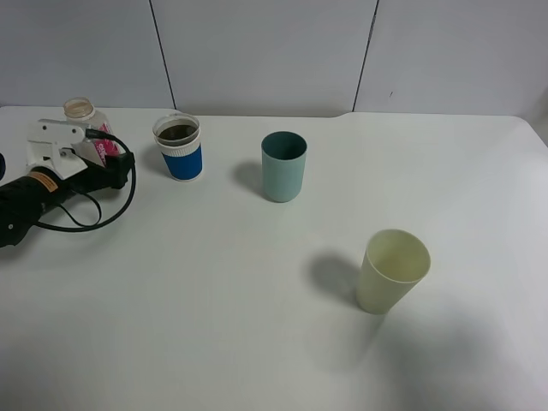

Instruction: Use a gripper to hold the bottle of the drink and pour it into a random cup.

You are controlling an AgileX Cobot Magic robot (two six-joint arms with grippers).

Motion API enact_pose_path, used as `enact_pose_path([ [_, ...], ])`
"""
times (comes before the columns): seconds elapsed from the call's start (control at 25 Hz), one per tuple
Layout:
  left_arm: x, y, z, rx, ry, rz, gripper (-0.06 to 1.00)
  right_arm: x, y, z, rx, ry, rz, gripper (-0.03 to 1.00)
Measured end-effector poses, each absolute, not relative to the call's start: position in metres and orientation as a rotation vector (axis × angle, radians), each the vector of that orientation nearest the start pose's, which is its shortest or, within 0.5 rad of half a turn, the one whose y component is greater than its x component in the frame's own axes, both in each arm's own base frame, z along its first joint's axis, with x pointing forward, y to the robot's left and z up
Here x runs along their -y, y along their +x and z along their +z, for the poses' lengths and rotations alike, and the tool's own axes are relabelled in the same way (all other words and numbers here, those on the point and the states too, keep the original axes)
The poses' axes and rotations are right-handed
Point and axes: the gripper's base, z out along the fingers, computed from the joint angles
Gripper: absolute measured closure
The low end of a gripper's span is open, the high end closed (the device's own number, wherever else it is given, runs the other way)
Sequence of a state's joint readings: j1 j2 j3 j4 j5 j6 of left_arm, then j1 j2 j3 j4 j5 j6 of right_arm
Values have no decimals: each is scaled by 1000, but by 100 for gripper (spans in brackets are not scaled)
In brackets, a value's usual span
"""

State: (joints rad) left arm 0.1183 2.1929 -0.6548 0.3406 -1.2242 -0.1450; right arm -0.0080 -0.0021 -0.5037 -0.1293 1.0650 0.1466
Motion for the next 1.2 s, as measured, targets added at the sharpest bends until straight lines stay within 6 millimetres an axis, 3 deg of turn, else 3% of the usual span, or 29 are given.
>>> enact_pose_path([
  [0.32,-11,336,94,-1724,38,-270,14,10,-6,278,-2030,164,-68,-3],
  [0.76,-13,316,130,-1658,-52,-287,7,10,-6,278,-2030,164,-68,-3],
  [0.96,-14,313,162,-1559,-103,-320,7,10,-6,278,-2030,164,-68,-3],
  [1.2,-13,301,214,-1393,-95,-336,7,10,-6,278,-2030,164,-68,-3],
])
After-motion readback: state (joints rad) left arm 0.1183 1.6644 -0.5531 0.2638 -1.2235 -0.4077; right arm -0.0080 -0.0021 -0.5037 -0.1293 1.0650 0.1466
